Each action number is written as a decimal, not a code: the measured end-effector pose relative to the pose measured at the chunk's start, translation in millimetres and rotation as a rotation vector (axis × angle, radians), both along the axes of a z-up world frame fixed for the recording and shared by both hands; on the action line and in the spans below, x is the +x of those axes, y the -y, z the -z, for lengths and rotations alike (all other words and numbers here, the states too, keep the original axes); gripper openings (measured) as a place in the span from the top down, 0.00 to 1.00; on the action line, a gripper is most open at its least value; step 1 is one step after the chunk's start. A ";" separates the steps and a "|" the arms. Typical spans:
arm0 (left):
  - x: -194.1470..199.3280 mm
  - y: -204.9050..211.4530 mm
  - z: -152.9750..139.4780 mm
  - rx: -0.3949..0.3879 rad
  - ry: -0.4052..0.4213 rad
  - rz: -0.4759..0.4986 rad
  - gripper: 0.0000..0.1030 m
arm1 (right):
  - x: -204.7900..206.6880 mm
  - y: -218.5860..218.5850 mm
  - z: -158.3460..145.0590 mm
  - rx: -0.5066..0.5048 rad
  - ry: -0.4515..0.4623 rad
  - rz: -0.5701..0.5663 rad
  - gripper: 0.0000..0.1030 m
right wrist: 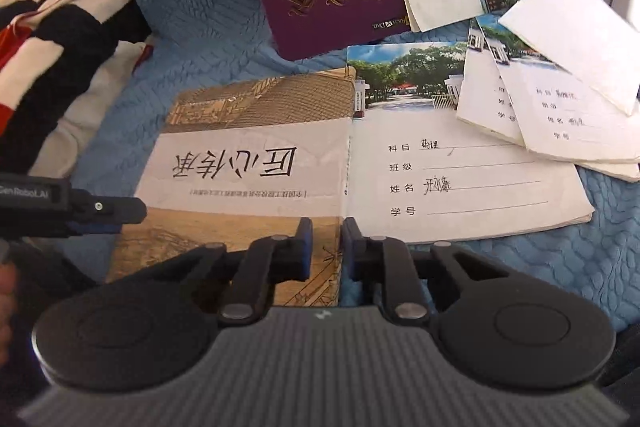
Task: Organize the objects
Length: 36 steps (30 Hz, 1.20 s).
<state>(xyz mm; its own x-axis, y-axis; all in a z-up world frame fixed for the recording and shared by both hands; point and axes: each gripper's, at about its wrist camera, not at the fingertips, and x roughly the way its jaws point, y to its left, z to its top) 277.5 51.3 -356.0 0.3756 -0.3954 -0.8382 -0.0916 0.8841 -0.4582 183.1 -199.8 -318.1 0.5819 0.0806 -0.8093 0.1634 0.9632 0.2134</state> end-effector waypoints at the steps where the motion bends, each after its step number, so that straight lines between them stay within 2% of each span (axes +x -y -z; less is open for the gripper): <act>1: 0.0 -1.0 0.4 0.000 -0.003 -0.006 0.70 | -0.3 -0.7 -0.1 -0.002 0.001 0.002 0.81; 3: -0.2 -4.6 1.2 -0.003 -0.010 -0.020 0.76 | -2.5 2.6 0.6 0.029 0.012 0.023 0.81; 5: 0.6 -7.2 2.3 -0.007 -0.016 -0.025 0.77 | -4.7 6.9 2.6 0.067 0.021 0.035 0.81; 9: 2.7 -6.6 1.7 -0.004 -0.025 -0.029 0.76 | -5.0 5.2 3.2 0.064 0.024 0.027 0.81; 13: 1.6 4.1 -2.5 0.053 -0.006 0.014 0.73 | -4.4 10.2 1.6 0.093 0.016 0.047 0.82; 18: -3.9 7.4 -15.7 0.076 0.009 0.007 0.74 | -7.0 12.9 -17.1 0.106 0.058 0.062 0.85; 24: -16.7 15.8 -56.2 0.123 0.116 0.011 0.74 | -19.2 13.8 -62.9 0.100 0.163 0.058 0.85; 31: -37.7 23.7 -118.0 0.122 0.250 0.007 0.74 | -50.9 11.2 -126.8 0.074 0.319 0.049 0.85; 36: -54.2 32.3 -155.2 0.124 0.335 0.022 0.74 | -70.2 8.4 -158.4 0.040 0.389 0.039 0.85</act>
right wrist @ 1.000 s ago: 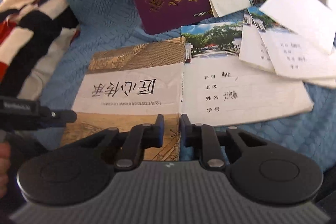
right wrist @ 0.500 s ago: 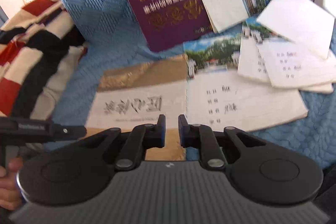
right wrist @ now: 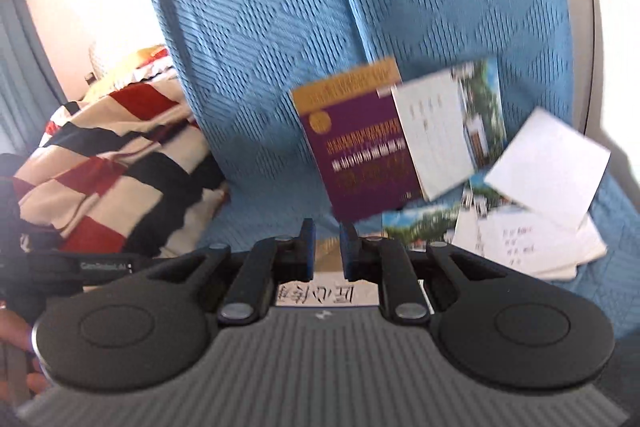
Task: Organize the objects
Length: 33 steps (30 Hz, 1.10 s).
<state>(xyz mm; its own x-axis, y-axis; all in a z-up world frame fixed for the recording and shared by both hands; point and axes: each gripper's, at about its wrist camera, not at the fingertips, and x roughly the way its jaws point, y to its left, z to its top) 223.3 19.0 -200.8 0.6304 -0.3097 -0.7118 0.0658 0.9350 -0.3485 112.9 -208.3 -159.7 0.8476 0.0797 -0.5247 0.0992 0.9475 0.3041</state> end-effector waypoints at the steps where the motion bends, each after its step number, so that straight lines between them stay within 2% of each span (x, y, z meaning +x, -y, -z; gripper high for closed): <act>1: -3.2 2.2 -6.1 0.000 0.014 0.002 0.74 | -3.7 -1.0 -4.5 -0.008 0.009 0.003 0.85; 12: -39.6 8.6 -43.5 -0.016 0.103 0.005 0.73 | -36.9 -17.6 -24.9 -0.035 0.024 0.010 0.85; 33: -65.3 7.7 -46.8 -0.044 0.119 0.013 0.73 | -56.6 -33.4 -22.2 -0.065 -0.012 0.031 0.84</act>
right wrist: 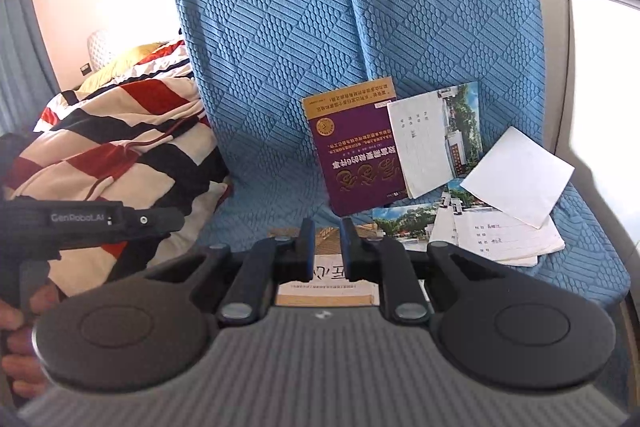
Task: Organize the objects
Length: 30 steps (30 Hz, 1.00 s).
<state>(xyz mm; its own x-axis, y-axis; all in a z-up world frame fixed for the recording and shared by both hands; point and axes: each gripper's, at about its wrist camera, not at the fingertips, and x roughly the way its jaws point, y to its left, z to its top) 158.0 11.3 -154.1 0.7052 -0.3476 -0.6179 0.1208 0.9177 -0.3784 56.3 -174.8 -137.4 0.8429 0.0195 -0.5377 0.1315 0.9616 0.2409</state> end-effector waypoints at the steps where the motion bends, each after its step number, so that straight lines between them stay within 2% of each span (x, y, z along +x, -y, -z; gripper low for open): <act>1: -1.2 0.6 0.2 0.001 0.000 -0.002 0.73 | -0.5 -0.3 0.5 -0.005 -0.004 -0.002 0.84; 7: -5.0 3.4 -2.2 0.002 0.010 -0.003 0.68 | -3.8 1.6 0.0 -0.032 -0.009 0.016 0.83; 9: -6.2 4.9 -4.1 0.006 0.019 -0.003 0.63 | -3.8 3.2 0.6 -0.044 -0.019 0.032 0.76; 10: -6.6 6.0 -5.3 0.008 0.022 -0.005 0.62 | -4.3 4.5 1.0 -0.044 -0.021 0.041 0.64; 11: -7.4 6.3 -6.4 0.008 0.026 -0.006 0.59 | -5.3 5.9 1.0 -0.041 -0.017 0.040 0.58; 16: -11.8 9.5 -12.0 0.023 0.045 -0.007 0.50 | -7.0 9.5 -1.7 -0.045 -0.005 0.032 0.59; 18: -14.0 10.4 -13.5 0.024 0.050 -0.010 0.44 | -7.8 9.4 -2.6 -0.054 0.001 0.031 0.46; 19: -15.0 10.6 -14.1 0.024 0.051 -0.014 0.42 | -7.9 9.7 -2.9 -0.057 0.005 0.033 0.32; 20: -15.7 10.9 -14.8 0.025 0.052 -0.020 0.36 | -8.5 10.3 -2.9 -0.059 0.011 0.035 0.19; 21: -16.4 11.5 -15.6 0.027 0.054 -0.027 0.29 | -9.1 11.1 -2.8 -0.061 0.015 0.035 0.15; 23: -18.4 13.2 -17.6 0.033 0.064 -0.032 0.23 | -8.7 13.3 -2.6 -0.064 0.009 0.033 0.14; 25: -18.7 14.8 -19.9 0.036 0.067 -0.031 0.21 | -8.4 15.0 -1.3 -0.068 0.006 0.028 0.14; 27: -18.2 16.8 -21.1 0.042 0.072 -0.035 0.09 | -7.3 16.6 0.1 -0.071 0.000 0.025 0.14; 30: -16.5 21.0 -19.7 0.057 0.095 -0.028 0.02 | -5.4 18.1 3.2 -0.083 0.004 0.020 0.14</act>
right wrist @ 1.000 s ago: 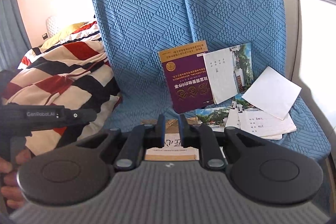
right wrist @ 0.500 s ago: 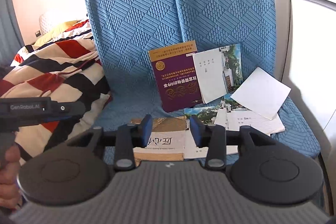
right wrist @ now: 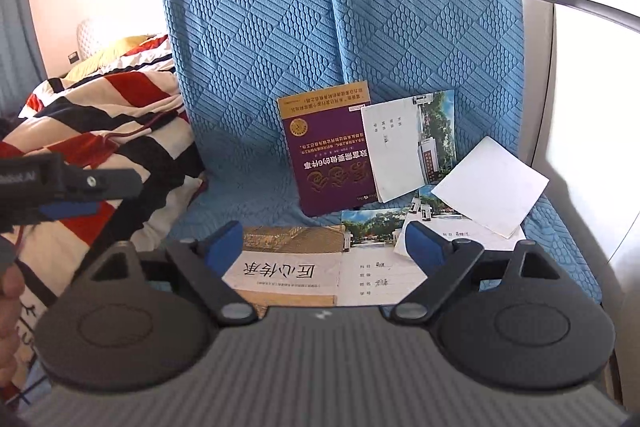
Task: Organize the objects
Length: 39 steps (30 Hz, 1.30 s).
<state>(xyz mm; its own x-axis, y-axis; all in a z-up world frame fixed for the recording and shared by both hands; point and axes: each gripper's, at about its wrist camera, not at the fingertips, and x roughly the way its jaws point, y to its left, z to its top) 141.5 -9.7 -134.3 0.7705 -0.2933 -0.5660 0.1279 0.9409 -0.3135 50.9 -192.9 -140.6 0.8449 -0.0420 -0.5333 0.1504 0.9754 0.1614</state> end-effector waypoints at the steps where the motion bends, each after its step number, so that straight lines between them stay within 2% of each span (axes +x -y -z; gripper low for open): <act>1: 1.3 1.8 1.6 0.003 0.004 -0.002 0.01 | 1.0 0.6 1.7 -0.005 0.003 0.002 0.13; 7: 19.6 8.9 23.6 0.014 -0.023 0.026 0.01 | 12.5 3.5 17.0 -0.015 -0.001 0.004 0.13; 13: 42.0 7.9 49.5 0.029 -0.037 -0.001 0.01 | 27.7 8.9 38.6 -0.031 0.007 0.016 0.14; 23: 75.8 7.4 64.6 0.037 -0.013 -0.008 0.01 | 53.6 12.9 59.0 -0.048 0.001 0.023 0.13; 28: 99.0 6.3 78.8 0.027 -0.028 -0.028 0.01 | 71.0 17.0 64.7 -0.039 0.005 0.025 0.14; 33: 121.7 9.1 90.3 0.091 -0.034 -0.052 0.01 | 91.5 22.8 68.1 -0.046 0.015 0.011 0.14; 39: 149.8 10.2 99.4 0.080 -0.047 -0.035 0.01 | 116.3 33.7 76.5 -0.001 0.024 0.000 0.17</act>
<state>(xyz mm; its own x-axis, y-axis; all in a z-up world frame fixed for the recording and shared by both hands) 291.3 -19.9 -233.7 0.7517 -0.2189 -0.6221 0.0816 0.9669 -0.2416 167.2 -226.6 -217.2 0.8576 -0.0427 -0.5126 0.1464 0.9756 0.1637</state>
